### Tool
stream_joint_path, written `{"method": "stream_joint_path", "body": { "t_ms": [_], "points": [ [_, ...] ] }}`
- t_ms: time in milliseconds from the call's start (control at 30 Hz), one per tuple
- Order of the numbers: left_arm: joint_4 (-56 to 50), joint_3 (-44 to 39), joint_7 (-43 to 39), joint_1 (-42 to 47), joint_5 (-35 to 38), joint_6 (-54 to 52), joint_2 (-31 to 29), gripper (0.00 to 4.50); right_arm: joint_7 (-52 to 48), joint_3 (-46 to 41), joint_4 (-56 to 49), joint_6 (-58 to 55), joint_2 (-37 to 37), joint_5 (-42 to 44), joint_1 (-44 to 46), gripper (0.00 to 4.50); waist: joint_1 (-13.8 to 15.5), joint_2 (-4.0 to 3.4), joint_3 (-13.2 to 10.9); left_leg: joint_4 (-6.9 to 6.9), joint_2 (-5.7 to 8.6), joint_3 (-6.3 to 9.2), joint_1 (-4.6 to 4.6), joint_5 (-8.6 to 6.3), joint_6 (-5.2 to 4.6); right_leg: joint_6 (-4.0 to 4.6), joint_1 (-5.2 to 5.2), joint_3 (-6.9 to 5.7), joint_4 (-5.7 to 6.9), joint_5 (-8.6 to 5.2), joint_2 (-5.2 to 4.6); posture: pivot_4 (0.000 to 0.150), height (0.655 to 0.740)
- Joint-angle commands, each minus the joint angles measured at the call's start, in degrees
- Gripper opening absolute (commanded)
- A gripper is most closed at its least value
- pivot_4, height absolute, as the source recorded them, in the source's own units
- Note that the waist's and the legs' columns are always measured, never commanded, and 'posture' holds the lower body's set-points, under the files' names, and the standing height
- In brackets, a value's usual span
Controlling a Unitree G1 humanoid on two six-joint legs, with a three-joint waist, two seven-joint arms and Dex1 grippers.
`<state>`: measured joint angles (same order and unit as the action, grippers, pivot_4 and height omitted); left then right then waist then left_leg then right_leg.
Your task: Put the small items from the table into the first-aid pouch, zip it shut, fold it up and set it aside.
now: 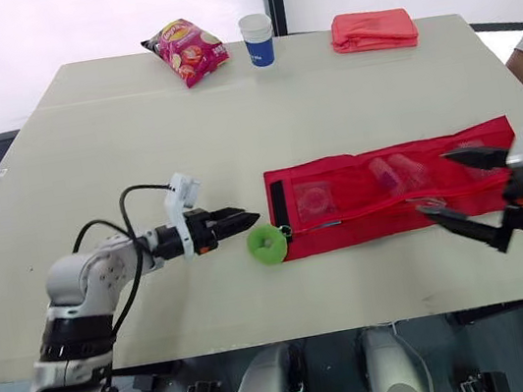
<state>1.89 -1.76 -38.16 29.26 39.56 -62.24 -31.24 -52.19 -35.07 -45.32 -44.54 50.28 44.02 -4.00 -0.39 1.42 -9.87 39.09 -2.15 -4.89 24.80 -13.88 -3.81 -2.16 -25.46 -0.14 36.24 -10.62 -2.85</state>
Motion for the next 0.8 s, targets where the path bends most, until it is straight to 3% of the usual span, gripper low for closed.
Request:
{"method": "stream_joint_path", "body": {
  "t_ms": [33,233,400,700,800],
  "points": [
    [3.68,-0.65,2.07,3.15,-0.59,-2.49,2.04,3.09,1.99,1.73,-2.47,0.70,0.71,2.02,0.92,4.47,0.41,0.02,0.01,-0.01,0.01,0.01,-0.01,0.00,0.00,0.00,0.02,0.00,0.00,0.00,-0.01,0.150,0.7400],
    [13.40,0.10,1.62,11.83,-0.40,-6.48,7.19,3.09,2.93,6.35,-2.48,1.91,2.32,1.32,2.11,4.47,1.44,0.01,0.02,0.05,0.06,0.01,-0.04,0.01,-0.01,0.00,0.07,-0.03,0.01,0.01,-0.05,0.150,0.7400],
    [18.22,-4.22,3.69,14.91,1.52,-11.45,11.87,3.09,4.49,9.60,-3.39,3.10,1.75,0.33,1.12,4.47,1.27,0.04,0.03,0.02,0.07,0.05,0.00,0.00,-0.02,0.03,0.08,-0.03,-0.08,0.02,-0.05,0.150,0.7400],
    [17.99,-17.34,12.60,16.52,4.75,-18.16,19.77,3.09,6.00,7.99,-5.16,6.26,0.03,-0.13,-3.80,4.47,1.22,0.05,0.02,0.08,0.07,0.18,0.00,0.00,-0.02,0.00,0.17,-0.12,-0.08,0.01,-0.05,0.150,0.7400],
    [16.39,-19.04,14.41,16.49,4.58,-18.62,19.78,3.09,7.25,9.14,-5.31,7.19,-0.77,-0.68,-4.30,4.47,1.21,0.06,0.02,0.07,0.06,0.23,0.00,0.00,-0.01,0.00,0.17,-0.15,-0.07,0.01,-0.03,0.150,0.7400]
  ]
}}
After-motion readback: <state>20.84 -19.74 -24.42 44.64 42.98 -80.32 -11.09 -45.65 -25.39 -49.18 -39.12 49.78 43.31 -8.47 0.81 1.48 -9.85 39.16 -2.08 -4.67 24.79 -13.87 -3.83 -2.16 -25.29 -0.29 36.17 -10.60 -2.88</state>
